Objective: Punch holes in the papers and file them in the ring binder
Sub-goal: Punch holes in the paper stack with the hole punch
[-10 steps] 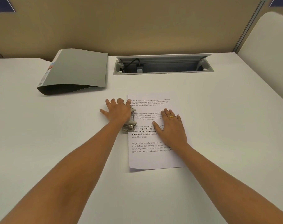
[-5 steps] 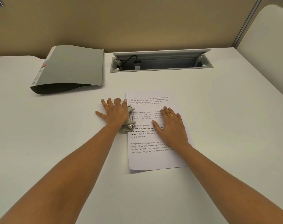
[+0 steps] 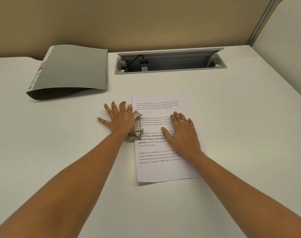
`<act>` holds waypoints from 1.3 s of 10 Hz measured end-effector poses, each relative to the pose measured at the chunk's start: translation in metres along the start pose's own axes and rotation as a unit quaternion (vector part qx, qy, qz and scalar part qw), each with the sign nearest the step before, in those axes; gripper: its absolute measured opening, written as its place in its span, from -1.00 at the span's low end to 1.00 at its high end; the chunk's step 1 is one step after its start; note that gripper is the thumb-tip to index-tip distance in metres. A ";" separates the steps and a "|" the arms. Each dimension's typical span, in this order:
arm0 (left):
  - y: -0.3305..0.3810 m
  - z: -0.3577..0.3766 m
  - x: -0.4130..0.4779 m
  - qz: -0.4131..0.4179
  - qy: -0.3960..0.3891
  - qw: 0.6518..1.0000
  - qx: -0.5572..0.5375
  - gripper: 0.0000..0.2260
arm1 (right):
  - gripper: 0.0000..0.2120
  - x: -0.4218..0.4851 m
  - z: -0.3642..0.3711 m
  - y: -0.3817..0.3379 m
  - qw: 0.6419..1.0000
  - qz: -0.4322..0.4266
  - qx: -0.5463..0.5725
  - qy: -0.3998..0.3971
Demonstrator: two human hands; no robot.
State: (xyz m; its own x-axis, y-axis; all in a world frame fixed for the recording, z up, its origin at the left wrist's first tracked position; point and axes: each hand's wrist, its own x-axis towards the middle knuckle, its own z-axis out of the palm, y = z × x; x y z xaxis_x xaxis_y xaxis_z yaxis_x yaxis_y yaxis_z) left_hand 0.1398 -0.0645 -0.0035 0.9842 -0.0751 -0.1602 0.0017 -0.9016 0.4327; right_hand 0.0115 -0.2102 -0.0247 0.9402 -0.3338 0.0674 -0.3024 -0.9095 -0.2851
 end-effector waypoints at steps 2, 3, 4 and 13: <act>0.000 0.000 0.000 -0.004 -0.004 1.000 -0.007 -0.59 | -0.29 0.001 0.000 0.000 1.000 -0.002 0.000 -0.004; -0.001 0.001 0.001 -0.006 -0.005 1.000 -0.001 -0.59 | -0.29 0.001 0.000 0.001 1.000 0.000 -0.001 -0.002; -0.003 0.004 0.001 -0.007 -0.007 1.000 0.007 -0.59 | -0.27 0.001 0.001 0.001 1.000 0.001 -0.003 0.000; -0.008 0.007 0.002 0.010 0.019 0.999 0.038 -0.57 | -0.19 0.001 0.003 -0.002 1.000 -0.003 -0.005 0.026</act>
State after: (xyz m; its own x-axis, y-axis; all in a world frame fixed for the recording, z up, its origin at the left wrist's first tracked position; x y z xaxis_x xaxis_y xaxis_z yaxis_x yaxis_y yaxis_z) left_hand 0.1402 -0.0604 -0.0131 0.9900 -0.0777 -0.1175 -0.0294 -0.9297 0.3671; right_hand 0.0134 -0.2082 -0.0273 0.9326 -0.3407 0.1189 -0.2986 -0.9136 -0.2759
